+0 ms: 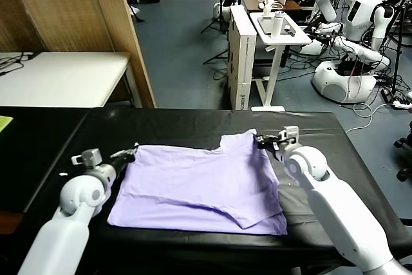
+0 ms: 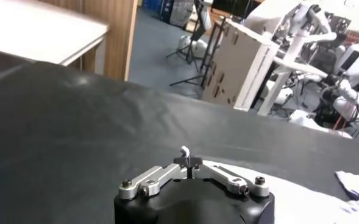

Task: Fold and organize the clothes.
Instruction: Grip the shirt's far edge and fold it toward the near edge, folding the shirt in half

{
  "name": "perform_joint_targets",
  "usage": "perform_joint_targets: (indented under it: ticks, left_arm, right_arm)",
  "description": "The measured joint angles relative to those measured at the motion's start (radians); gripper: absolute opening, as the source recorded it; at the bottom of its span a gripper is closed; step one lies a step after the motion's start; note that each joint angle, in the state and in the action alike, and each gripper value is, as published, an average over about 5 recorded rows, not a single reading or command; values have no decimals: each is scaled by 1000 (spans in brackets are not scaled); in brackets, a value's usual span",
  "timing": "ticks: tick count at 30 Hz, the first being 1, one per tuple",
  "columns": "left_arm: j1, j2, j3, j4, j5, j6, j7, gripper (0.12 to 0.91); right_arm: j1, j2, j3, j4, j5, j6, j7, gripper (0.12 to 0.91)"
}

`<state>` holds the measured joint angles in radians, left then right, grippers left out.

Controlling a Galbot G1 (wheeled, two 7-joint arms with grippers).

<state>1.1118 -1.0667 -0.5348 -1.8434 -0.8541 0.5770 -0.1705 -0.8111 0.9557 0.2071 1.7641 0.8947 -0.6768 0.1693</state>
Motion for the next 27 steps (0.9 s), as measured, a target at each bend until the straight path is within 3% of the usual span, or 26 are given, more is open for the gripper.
perform_joint_targets:
  ticks: [15,27]
  left_arm:
    - [120,4,-93,-106,-17,-8,4,149]
    - [275,-24,-154,-205,-13,-32,11,149]
  right_arm:
    - [-278,-104,144,295,28,-27,17,138]
    - [-484,-96,181,410,-12,-60,39,138]
